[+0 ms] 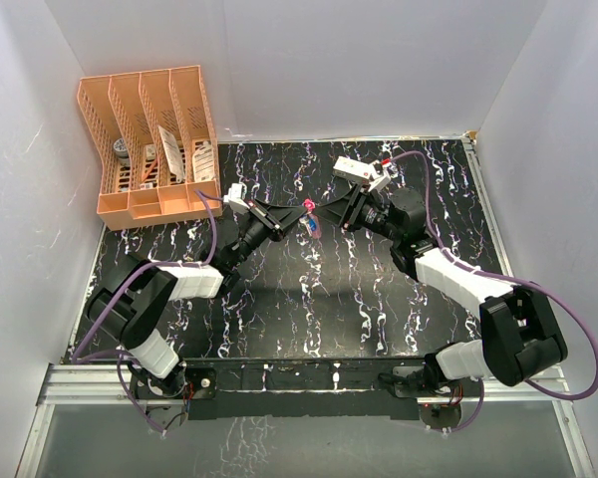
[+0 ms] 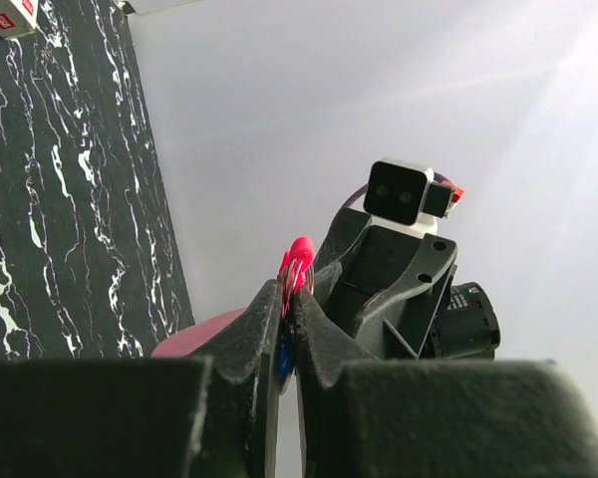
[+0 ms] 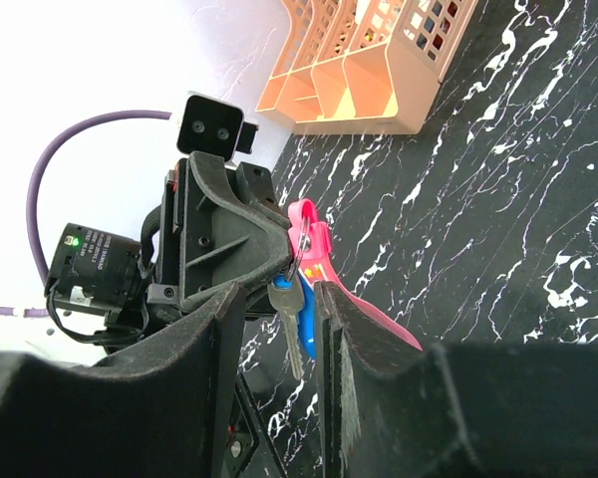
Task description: Put the keys on the keyring
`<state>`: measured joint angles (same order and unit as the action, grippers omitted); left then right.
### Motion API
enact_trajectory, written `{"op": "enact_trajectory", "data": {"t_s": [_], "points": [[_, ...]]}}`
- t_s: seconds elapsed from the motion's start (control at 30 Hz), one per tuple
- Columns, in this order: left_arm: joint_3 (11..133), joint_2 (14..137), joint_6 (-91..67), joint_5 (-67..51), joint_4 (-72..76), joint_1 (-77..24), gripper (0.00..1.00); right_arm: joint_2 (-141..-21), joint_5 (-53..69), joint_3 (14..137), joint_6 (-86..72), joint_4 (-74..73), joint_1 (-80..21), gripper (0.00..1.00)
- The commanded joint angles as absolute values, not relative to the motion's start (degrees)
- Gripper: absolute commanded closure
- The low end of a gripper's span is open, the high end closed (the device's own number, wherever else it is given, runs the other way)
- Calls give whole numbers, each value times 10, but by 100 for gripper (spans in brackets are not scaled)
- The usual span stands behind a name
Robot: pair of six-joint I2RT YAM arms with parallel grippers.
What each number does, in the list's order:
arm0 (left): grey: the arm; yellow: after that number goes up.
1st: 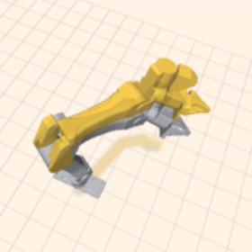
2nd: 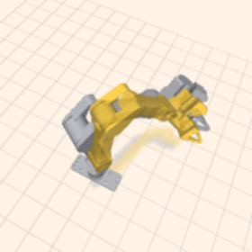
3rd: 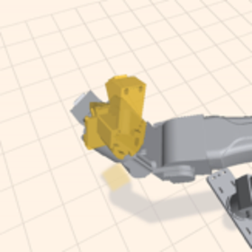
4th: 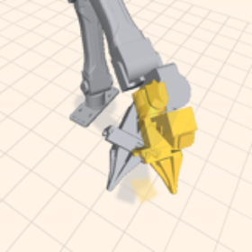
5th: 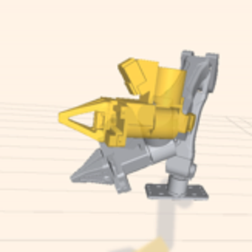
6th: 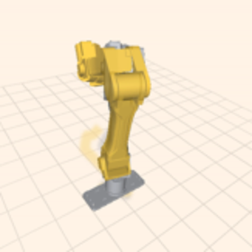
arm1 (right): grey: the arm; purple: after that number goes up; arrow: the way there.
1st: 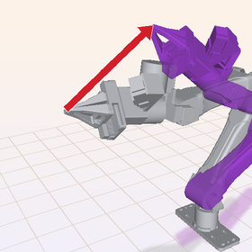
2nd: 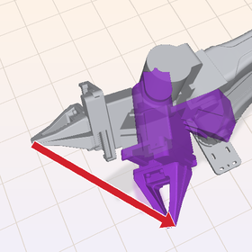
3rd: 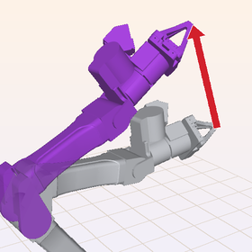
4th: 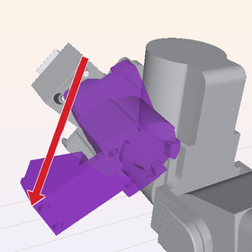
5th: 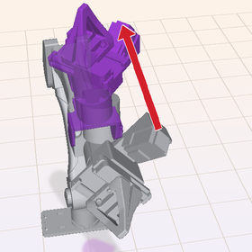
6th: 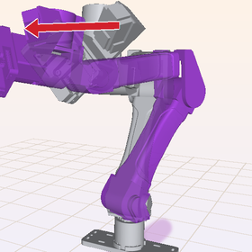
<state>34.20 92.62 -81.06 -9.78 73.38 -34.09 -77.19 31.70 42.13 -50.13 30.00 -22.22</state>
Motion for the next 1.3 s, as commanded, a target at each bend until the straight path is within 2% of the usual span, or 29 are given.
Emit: {"op": "enact_trajectory", "data": {"t_s": [0.0, 0.6, 1.27], "points": [[367, 934, -811, -111, 768, -342, 100, -771, 324, 425, -509, 342, -221, 68], [377, 942, -813, -120, 777, -350, 100, -787, 325, 422, -513, 356, -221, 69], [363, 947, -814, -120, 791, -371, 100, -787, 317, 422, -513, 358, -221, 78]]}}
